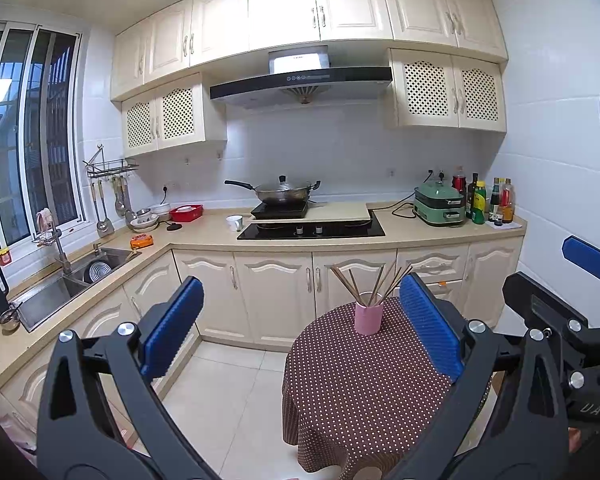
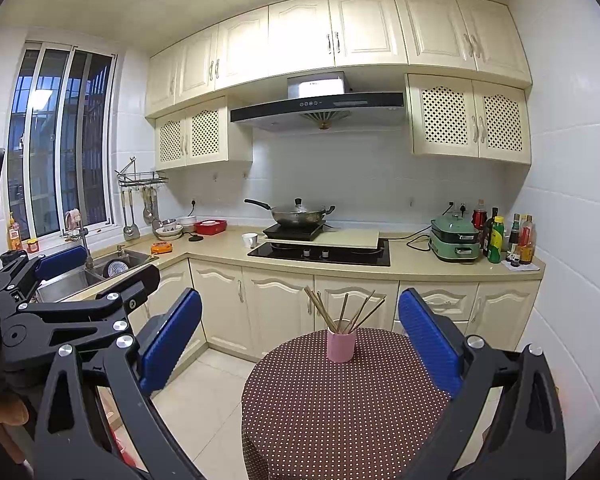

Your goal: Organize utensils

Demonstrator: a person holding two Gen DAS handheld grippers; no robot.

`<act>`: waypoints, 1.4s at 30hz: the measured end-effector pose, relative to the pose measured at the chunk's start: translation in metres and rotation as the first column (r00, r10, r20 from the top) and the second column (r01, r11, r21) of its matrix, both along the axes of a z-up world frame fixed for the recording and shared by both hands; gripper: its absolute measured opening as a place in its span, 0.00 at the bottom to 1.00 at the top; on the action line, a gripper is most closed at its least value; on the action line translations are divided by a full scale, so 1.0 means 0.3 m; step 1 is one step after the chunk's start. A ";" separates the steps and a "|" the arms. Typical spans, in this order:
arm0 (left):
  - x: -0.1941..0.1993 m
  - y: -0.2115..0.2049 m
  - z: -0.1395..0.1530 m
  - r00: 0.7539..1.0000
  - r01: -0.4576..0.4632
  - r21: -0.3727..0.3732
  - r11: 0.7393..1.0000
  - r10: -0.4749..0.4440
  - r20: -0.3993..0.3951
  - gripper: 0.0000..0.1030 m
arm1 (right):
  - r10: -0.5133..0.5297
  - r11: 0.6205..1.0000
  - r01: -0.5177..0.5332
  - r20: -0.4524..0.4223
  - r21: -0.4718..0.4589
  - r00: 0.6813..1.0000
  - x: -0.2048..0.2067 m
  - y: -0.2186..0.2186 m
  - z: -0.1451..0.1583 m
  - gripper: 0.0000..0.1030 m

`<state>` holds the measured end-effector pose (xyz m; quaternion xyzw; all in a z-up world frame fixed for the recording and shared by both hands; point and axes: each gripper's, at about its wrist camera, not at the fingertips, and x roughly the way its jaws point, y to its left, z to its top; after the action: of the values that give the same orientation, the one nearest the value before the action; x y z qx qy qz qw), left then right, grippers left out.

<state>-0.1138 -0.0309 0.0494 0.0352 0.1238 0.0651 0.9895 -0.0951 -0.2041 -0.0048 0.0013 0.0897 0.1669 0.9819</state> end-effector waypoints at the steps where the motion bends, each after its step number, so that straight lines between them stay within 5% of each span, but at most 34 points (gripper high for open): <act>1: 0.000 0.000 0.000 1.000 0.000 0.001 1.000 0.000 0.000 0.94 | 0.000 1.000 0.000 0.000 0.000 1.000 0.000 0.000 0.000 0.92; 42: 0.048 0.074 -0.006 1.000 -0.008 0.003 1.000 0.008 -0.018 0.94 | 0.007 1.000 -0.007 -0.022 0.000 1.000 0.031 0.025 0.000 0.92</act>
<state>-0.0995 -0.0086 0.0475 0.0370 0.1327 0.0688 0.9881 -0.0857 -0.1966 -0.0047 0.0025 0.1003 0.1701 0.9803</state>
